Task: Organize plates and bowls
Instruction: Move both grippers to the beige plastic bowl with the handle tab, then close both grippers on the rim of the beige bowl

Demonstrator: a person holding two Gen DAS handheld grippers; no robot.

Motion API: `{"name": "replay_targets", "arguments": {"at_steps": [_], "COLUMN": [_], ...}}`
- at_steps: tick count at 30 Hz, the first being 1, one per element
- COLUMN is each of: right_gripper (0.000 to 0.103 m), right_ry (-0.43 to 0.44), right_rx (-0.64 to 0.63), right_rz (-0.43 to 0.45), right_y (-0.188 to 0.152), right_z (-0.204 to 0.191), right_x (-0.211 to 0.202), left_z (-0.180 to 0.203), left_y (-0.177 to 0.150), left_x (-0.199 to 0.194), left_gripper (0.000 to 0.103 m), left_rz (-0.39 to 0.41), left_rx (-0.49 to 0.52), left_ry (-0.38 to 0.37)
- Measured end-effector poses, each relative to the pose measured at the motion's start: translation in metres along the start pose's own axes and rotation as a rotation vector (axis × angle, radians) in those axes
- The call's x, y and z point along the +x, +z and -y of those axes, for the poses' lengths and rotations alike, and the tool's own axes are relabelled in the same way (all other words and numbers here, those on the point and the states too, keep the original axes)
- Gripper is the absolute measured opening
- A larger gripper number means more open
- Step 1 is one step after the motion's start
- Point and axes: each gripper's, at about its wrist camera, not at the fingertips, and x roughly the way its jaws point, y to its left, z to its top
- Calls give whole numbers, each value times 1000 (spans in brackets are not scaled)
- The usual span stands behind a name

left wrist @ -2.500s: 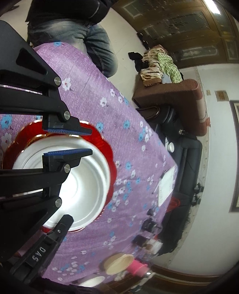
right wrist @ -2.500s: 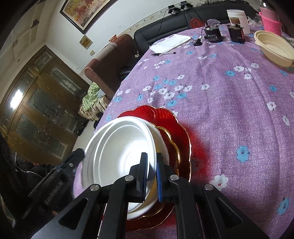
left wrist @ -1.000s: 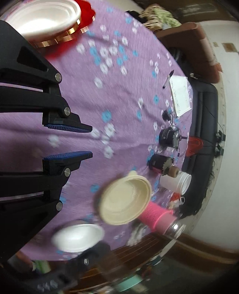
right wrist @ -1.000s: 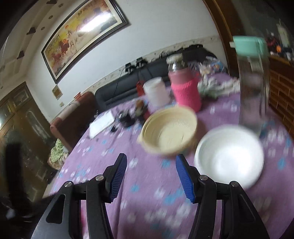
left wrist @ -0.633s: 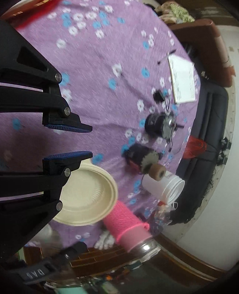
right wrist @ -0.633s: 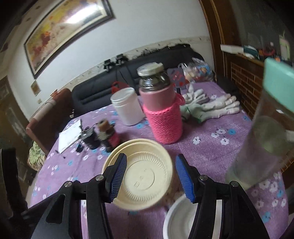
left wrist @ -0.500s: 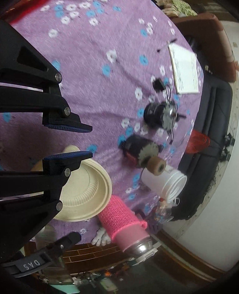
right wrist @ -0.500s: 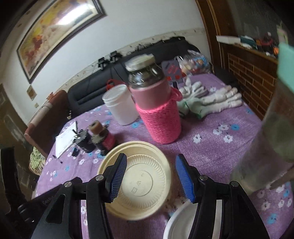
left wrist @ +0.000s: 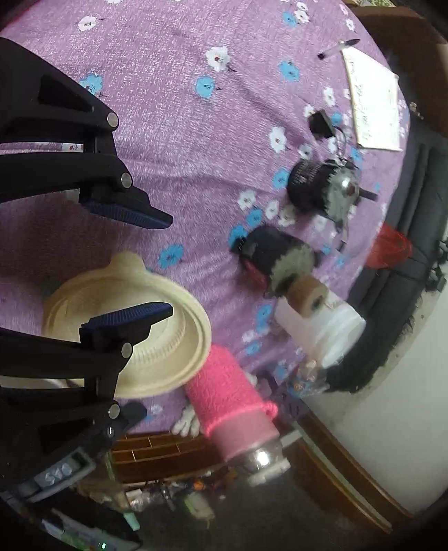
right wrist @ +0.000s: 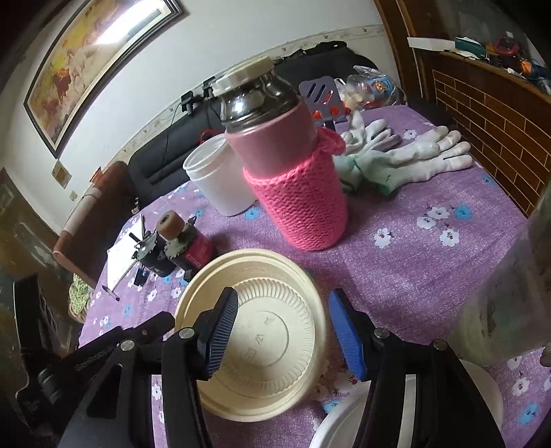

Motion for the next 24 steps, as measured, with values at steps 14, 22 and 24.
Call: {"name": "replay_targets", "arguments": {"at_steps": [14,22,24], "right_gripper": [59,59,58], "right_ry": [-25,-107,-96], "right_rx": [16,20,31], "right_rz": [-50,-54,-85], "right_y": [-3,-4,-6], "right_z": [5,9,12], "right_x": [12,18,25], "left_z": [4,7,8], "left_y": [-7,-12,-12], "left_x": [30,34,34], "left_gripper": [55,55,55], "left_rz": [-85,-120,-123], "left_rx": [42,53,57], "left_ry": [10,-5,-5]}}
